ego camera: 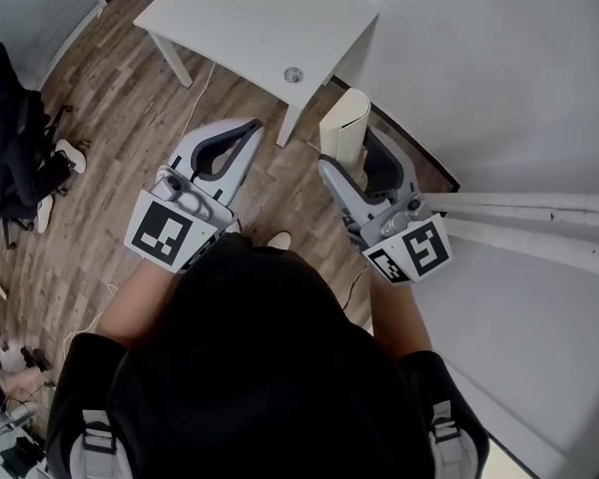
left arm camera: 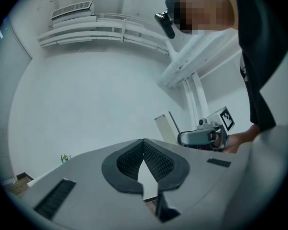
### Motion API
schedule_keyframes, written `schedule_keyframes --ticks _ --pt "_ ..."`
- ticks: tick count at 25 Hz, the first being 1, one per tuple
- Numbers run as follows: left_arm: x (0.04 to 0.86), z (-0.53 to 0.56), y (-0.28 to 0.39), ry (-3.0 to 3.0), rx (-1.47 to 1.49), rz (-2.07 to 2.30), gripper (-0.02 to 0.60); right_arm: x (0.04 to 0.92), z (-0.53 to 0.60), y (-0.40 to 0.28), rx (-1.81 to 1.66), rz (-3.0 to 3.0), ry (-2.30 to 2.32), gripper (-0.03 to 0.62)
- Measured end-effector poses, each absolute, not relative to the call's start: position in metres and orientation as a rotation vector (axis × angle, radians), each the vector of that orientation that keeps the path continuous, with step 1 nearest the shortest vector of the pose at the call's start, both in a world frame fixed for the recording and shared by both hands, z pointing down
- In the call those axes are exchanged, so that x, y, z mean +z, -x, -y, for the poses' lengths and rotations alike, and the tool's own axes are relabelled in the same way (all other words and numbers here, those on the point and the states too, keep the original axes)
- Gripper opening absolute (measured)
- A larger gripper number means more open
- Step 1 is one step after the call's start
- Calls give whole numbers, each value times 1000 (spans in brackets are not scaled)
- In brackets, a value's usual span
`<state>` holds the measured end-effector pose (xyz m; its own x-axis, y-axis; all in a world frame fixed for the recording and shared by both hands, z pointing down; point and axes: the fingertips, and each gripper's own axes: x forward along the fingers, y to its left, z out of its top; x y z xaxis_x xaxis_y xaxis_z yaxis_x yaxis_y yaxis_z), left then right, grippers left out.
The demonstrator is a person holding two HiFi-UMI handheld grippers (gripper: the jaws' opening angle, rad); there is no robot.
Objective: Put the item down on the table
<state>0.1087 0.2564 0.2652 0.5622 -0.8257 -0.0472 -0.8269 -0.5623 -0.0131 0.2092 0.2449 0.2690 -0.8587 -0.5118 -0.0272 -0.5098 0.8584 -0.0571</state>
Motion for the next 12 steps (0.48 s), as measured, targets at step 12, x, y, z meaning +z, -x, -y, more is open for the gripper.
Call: schedule_keyframes --ticks 12 --pt "271 -218 -71 2723 104 -1481 -6 278 -205 -179 -74 -3007 831 278"
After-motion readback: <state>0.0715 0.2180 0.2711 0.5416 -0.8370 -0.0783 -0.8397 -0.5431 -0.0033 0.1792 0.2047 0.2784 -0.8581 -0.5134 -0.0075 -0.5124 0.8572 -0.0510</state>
